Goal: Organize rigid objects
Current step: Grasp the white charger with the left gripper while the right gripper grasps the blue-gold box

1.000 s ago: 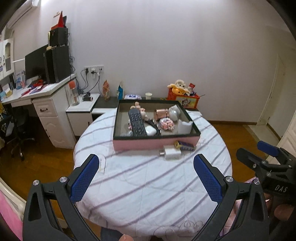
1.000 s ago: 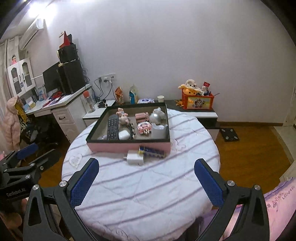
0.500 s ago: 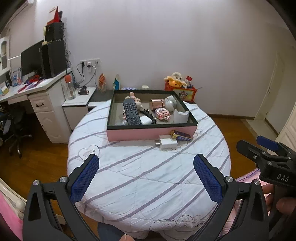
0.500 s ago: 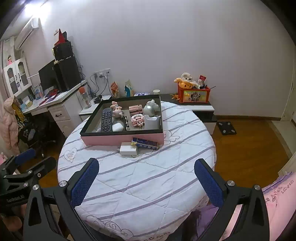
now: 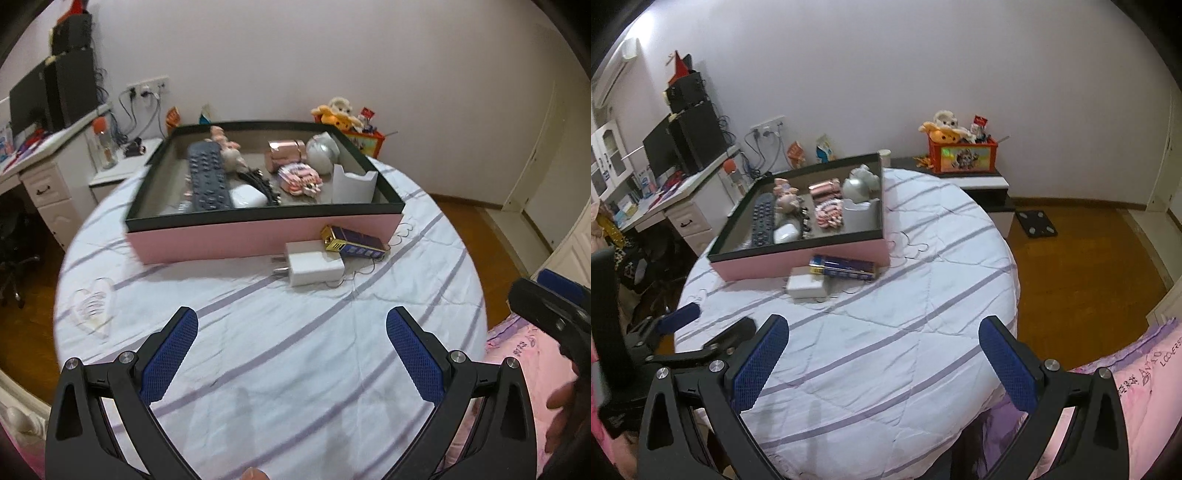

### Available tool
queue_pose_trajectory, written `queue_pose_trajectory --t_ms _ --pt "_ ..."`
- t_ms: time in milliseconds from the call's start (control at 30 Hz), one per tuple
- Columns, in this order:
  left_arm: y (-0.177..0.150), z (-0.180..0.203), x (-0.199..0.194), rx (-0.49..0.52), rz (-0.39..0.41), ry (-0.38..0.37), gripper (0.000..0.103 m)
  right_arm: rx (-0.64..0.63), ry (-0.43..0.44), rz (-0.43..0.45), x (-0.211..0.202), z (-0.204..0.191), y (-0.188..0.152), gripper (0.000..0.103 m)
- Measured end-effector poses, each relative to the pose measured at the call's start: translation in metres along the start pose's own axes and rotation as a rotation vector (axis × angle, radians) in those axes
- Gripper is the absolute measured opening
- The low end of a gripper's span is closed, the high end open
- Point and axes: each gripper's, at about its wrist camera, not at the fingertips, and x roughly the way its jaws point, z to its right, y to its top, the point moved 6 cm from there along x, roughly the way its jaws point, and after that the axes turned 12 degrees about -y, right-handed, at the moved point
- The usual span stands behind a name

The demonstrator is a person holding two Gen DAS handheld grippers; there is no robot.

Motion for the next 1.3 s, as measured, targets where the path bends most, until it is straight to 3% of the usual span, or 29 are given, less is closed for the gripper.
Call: queue_pose_trajectory --t_ms 333,500,600,700,733,900,1300 --pt "0.014 -0.01 0.09 -0.038 -0.073 0.033 0.103 0.024 0.014 -0.072 0.053 0.007 0.009 0.103" --pt "0.02 -0.021 0.104 -0.058 -0.062 0.058 0.103 0.021 0.024 -0.099 0.071 0.006 0.009 0.103" --pt "0.022 -0.024 0.104 -0.074 -0.046 0.037 0.1 0.021 0.033 -0.115 0.079 0.004 0.009 0.103" --pt "0.021 -0.024 0.099 -0.047 -0.035 0.038 0.073 0.024 0.039 -0.124 0.084 0.002 0.008 0.103" --pt "0.021 -0.026 0.098 -0.042 -0.03 0.04 0.069 0.024 0.04 -0.128 0.086 0.001 0.007 0.103" --pt "0.018 -0.035 0.09 -0.06 -0.022 -0.014 0.069 0.016 0.045 -0.133 0.088 -0.006 0.006 0.103" --pt "-0.015 -0.088 0.036 -0.126 0.014 0.034 0.069 -0.027 0.065 -0.13 0.109 -0.054 0.007 0.103"
